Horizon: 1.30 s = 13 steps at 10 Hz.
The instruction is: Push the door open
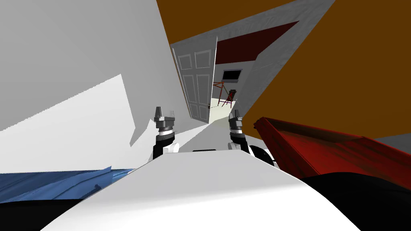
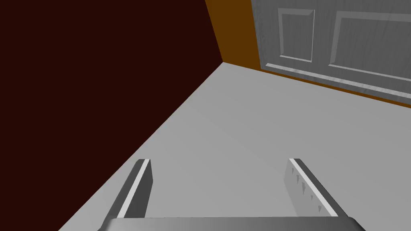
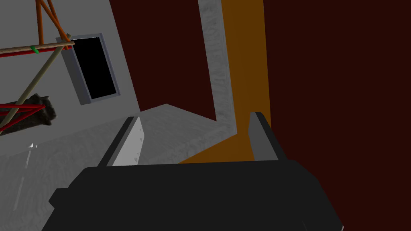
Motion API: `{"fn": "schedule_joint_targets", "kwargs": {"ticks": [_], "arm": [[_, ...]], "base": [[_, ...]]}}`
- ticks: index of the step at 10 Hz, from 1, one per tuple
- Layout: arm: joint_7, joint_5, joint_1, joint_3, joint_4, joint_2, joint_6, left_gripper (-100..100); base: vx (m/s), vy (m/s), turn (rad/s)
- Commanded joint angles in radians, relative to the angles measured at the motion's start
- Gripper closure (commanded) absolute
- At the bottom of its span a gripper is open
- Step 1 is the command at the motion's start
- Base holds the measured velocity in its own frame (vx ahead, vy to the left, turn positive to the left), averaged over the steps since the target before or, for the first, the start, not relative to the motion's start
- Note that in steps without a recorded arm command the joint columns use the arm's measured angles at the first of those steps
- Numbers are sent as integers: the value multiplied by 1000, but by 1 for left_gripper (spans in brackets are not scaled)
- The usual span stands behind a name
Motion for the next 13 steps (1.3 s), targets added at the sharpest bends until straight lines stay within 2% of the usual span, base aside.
{"fn": "schedule_joint_targets", "kwargs": {"ticks": [1, 7, 8, 13], "arm": [[-3, 2, -13, -1, 32, 9, -6, -100], [-12, 8, -59, -5, 148, 35, -26, -100], [-15, 10, -73, -6, 185, 41, -32, -100], [-24, 16, -118, -10, 297, 58, -51, -100]], "base": [[72, -4, -44], [109, -11, -37], [106, -1, -57], [102, -8, -42]]}}
